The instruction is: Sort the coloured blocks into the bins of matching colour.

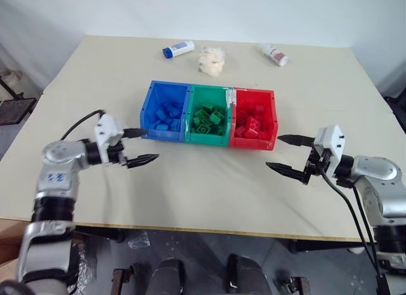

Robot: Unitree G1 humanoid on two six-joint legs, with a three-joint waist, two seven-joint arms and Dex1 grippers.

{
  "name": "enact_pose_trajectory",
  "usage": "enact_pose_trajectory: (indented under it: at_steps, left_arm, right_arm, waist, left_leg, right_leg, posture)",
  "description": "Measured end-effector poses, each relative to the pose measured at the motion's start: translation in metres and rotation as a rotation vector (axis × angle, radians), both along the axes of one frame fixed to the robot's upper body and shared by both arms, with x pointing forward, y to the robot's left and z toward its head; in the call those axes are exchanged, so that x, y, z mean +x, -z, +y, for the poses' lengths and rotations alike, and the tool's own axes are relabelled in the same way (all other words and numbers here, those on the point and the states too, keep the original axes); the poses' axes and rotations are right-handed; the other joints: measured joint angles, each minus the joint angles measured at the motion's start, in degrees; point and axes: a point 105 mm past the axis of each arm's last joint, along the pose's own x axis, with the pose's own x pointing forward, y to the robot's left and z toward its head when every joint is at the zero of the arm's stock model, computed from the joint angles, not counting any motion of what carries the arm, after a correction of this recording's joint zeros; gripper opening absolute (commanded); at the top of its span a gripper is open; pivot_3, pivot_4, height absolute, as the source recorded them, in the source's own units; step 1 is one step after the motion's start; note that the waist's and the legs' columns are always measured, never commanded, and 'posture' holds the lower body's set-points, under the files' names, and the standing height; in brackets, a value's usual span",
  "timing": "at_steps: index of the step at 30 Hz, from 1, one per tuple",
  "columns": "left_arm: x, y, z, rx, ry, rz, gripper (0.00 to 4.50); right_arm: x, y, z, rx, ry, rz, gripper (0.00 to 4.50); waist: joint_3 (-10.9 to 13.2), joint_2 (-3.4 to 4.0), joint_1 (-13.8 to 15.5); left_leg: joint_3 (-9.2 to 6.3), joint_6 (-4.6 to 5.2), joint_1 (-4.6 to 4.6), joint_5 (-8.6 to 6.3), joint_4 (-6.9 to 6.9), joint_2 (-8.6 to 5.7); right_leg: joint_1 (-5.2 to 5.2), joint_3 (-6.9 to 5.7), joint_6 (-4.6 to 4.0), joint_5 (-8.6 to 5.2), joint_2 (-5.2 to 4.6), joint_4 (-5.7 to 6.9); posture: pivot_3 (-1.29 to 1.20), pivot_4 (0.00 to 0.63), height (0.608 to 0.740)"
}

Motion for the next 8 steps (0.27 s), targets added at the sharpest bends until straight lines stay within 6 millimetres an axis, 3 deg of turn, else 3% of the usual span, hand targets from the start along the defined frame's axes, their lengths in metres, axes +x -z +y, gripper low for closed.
enact_pose_trajectory:
  at_steps: [5, 8]
  left_arm:
    - [-0.016, 0.009, 0.027, -0.01, -0.11, 0.023, 4.36]
    - [-0.019, 0.011, 0.029, -0.015, -0.131, 0.02, 4.36]
  right_arm:
    - [0.01, 0.005, -0.006, -0.041, -0.02, 0.022, 4.5]
    - [0.014, 0.006, -0.008, -0.058, -0.029, 0.029, 4.5]
  waist:
    - [0.0, 0.0, 0.05]
    - [0.0, 0.0, -0.11]
  left_leg:
    - [0.02, 0.0, 0.0, 0.0, -0.01, 0.0]
    - [0.03, -0.01, 0.01, 0.0, -0.01, 0.0]
  right_leg:
    - [-0.01, 0.01, 0.0, 0.0, -0.02, 0.01]
    - [-0.01, 0.01, 0.0, 0.0, -0.01, 0.01]
  posture:
    - [0.0, 0.15, 0.74]
    - [0.0, 0.15, 0.74]
